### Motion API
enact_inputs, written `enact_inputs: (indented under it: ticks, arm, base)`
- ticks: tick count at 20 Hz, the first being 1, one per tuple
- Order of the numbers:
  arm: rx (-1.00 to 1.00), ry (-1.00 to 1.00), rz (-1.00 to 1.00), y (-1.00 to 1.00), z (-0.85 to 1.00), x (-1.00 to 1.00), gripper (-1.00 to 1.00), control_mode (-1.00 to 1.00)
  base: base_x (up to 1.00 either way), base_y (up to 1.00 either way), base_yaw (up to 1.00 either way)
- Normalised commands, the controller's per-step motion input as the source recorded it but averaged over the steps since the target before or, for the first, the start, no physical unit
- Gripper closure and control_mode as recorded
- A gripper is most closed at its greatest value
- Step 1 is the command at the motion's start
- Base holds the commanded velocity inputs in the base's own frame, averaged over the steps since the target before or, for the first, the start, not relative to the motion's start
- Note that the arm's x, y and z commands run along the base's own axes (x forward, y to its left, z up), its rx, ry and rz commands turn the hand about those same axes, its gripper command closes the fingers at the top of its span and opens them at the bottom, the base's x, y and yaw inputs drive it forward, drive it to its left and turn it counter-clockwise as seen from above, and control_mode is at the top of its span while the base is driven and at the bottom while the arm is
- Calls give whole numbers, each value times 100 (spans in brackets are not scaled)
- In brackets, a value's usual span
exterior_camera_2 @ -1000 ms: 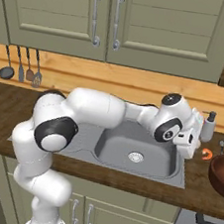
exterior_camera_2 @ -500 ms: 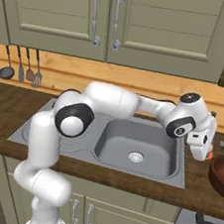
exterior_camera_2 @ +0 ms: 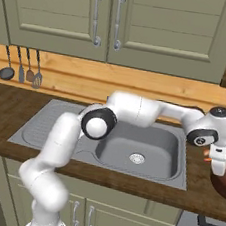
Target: Pick the garlic from the sink and place it in the bowl. Then pick the bowl and place it in the microwave. Then close the microwave door and press the start button.
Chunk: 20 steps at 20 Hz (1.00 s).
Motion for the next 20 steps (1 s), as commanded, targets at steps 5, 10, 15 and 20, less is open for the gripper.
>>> enact_inputs:
  ticks: [5,10,15,20]
  arm:
    - [-14,17,-1,10,-73,6,100,-100]
    - [-12,15,-1,40,-69,2,100,-100]
    - [1,13,0,7,-17,0,100,-100]
    - [12,15,0,-15,29,0,100,-100]
  base:
    - [0,0,0]
    - [0,0,0]
    - [0,0,0]
    - [0,0,0]
